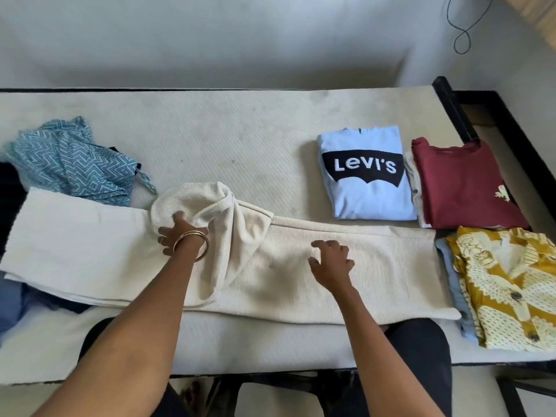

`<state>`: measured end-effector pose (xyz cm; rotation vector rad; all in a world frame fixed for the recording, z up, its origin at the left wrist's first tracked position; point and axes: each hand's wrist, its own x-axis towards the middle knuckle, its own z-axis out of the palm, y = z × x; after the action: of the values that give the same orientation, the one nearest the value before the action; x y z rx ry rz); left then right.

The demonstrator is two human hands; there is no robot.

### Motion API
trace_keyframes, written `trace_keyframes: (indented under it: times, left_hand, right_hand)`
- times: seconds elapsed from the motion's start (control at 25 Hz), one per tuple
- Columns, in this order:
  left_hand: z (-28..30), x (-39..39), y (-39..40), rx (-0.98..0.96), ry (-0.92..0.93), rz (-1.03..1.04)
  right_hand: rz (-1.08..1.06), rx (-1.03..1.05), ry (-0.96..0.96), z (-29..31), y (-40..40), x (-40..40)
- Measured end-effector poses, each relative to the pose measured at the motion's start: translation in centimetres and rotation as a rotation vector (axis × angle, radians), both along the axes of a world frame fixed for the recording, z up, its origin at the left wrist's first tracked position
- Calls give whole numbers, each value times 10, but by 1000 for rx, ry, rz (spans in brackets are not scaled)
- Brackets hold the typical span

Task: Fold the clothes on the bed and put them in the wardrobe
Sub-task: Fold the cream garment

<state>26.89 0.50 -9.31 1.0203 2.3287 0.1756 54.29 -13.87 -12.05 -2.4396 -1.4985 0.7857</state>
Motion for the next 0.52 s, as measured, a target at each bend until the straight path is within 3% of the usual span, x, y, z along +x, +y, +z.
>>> trace_keyframes:
  times: [0.08,0.2,0.32,0.36,0.48,0.52]
  left_hand:
    - [5,0,10,24,80,-25]
    - [45,25,13,449,72,-240]
    - [102,85,15,696,-346,-476]
    - [117,106,12,755,-439,-625]
    - [130,176,-5,1321,-281,-1327]
    - [134,196,-18,1416,-247,-1465]
  right_hand:
    - [20,47,56,3,5,-7]
    - [36,243,177,11,15,-6]
    - [-10,497,459,40,35,-11]
    - [-33,535,502,52,43,-13]
    - [-185,661,606,76,46,-6]
    - [-304,765,650,83,38,3]
